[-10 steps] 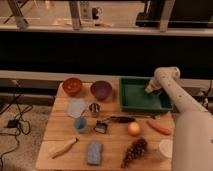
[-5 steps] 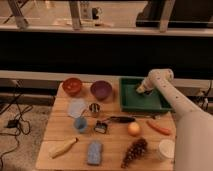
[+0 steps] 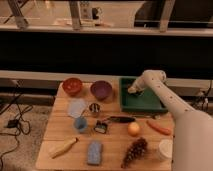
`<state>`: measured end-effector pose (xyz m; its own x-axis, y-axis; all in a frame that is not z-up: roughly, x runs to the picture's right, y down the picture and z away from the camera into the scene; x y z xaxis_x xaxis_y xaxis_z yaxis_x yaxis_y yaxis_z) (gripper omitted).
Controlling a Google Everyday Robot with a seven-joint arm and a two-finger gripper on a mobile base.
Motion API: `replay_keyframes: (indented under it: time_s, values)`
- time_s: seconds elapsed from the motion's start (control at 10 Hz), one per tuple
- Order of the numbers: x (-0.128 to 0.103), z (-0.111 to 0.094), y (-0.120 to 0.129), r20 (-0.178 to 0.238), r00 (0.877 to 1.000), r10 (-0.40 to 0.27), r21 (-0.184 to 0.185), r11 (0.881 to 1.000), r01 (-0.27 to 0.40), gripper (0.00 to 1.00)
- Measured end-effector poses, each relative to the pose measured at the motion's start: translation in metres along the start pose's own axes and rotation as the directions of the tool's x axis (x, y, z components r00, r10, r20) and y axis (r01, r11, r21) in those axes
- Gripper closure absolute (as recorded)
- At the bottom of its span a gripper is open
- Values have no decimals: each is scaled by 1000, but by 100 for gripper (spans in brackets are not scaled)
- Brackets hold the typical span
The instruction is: Wipe tray with eraser
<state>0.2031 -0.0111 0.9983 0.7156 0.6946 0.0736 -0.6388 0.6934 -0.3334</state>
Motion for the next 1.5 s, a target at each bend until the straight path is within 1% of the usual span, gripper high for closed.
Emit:
replay_keyframes:
  time_s: [0.1,0.2,0.4,0.5,0.7,0.9,1.1,1.2,1.5]
  values:
    - [1,-1,2,3,1000,-5,-6,1000,5,96]
    - [6,-3,3,0,1000,-11,-13,1000,11,96]
    - [11,-10,3,-5,1000,-18,-14,1000,18,96]
    - [17,-17,3,-10,1000,-20,-12,1000,20,96]
    - [27,-39,4,-17,1000,-22,-3,1000,22,96]
    - [27,-54,12,-21,999,-30,-4,1000,30,96]
    - [33,-67,26,-37,998,-41,-15,999,41,96]
    - [37,-75,35,-49,997,-51,-28,998,50,96]
    - [39,-82,52,-64,995,-74,-62,996,70,96]
